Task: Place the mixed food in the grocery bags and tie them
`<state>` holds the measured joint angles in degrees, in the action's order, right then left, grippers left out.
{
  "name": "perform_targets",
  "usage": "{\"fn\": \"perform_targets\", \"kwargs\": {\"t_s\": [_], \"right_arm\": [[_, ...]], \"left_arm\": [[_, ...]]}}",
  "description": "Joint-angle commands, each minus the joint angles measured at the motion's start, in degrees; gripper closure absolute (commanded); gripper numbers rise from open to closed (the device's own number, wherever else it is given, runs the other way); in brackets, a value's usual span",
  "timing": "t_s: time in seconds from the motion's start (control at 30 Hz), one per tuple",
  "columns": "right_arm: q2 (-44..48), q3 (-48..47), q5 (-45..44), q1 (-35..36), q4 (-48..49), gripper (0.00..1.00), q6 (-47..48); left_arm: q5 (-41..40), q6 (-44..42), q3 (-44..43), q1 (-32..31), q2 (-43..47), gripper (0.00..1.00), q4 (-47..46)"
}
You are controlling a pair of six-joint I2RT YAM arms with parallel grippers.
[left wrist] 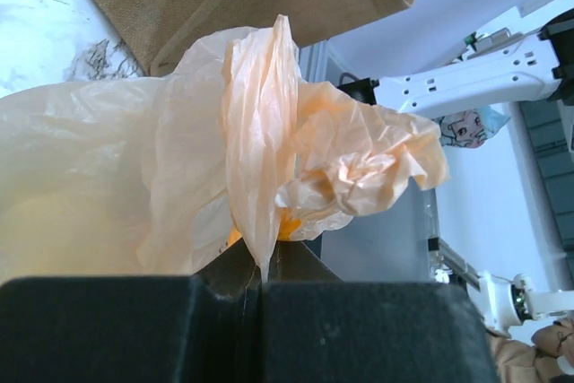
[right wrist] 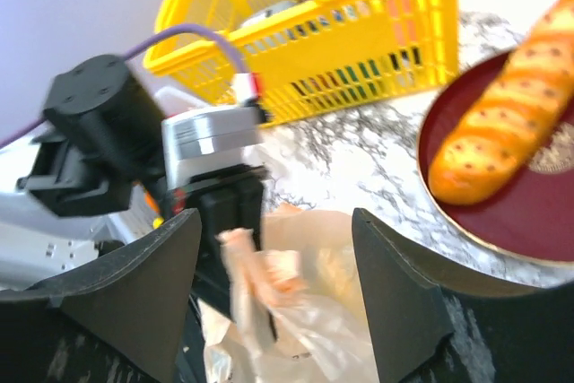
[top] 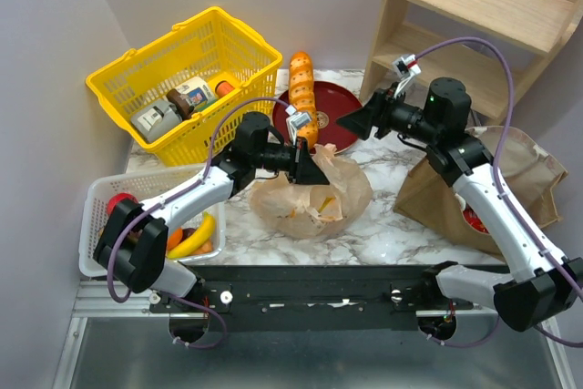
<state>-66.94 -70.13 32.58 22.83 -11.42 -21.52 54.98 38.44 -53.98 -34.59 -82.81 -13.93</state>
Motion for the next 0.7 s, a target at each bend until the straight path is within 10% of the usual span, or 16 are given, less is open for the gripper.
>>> {"fn": "perform_targets", "kwargs": {"t_s": [0.0,0.67], "right_arm": [[-3.0,2.9,3.6,-2.0,-1.1,0.30,-6.0],[-4.3,15.3,15.9,-1.9,17.8,0.42,-15.3]], "left_arm": [[-0.6,-8.1,-2.1,-0.3,2.5,1.00,6.5],[-3.4,-13.3,-3.7,-0.7,2.7,1.00,10.5]]}}
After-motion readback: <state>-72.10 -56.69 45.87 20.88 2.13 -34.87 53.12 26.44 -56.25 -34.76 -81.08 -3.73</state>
